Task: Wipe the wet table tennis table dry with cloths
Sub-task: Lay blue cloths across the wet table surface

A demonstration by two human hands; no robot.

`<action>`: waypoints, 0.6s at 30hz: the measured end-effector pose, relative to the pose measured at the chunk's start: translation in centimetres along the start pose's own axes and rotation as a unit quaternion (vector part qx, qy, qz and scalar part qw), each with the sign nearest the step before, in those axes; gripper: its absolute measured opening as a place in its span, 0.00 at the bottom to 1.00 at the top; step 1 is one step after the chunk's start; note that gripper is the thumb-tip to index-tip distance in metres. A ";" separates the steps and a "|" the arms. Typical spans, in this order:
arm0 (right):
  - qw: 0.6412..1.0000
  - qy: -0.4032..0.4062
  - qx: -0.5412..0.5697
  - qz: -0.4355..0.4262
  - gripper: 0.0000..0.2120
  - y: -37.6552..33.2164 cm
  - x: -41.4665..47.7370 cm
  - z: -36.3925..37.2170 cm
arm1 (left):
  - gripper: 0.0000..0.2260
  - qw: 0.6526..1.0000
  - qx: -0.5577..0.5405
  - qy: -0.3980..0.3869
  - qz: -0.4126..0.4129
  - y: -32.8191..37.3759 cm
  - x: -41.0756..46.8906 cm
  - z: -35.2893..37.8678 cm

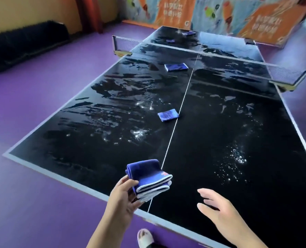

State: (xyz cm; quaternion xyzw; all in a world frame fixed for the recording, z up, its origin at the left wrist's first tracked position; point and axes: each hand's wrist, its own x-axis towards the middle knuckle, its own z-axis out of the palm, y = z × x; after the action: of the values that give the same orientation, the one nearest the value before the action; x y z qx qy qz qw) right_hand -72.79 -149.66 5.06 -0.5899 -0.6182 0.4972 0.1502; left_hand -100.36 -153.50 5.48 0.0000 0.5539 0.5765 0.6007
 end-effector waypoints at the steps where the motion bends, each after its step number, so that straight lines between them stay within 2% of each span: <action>1: 1.000 0.008 0.000 0.017 0.17 0.1 1.3 0.2 | 0.14 1.000 0.005 -0.008 -0.008 0.8 1.3 0.3; 5: 0.997 0.040 0.005 0.059 0.17 -1.2 9.9 1.1 | 0.12 0.999 0.032 -0.017 -0.039 4.7 7.3 1.3; 10: 0.994 0.078 -0.024 0.076 0.23 -5.5 26.5 2.5 | 0.13 0.994 0.097 -0.011 -0.052 11.0 14.4 3.2; 14: 0.986 0.093 -0.119 0.074 0.29 -9.0 39.7 4.3 | 0.14 0.994 0.102 -0.002 -0.038 15.4 18.8 3.1; 18: 0.961 0.116 -0.240 0.072 0.22 -11.4 47.6 6.2 | 0.15 0.996 0.059 0.034 -0.054 17.2 21.4 1.8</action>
State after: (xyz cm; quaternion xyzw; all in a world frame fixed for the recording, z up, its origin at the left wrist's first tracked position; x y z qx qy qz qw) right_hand -96.48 -108.40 -7.87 -0.7050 -0.6538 0.2722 0.0386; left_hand -117.00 -131.73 2.89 -0.0141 0.6065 0.5093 0.6104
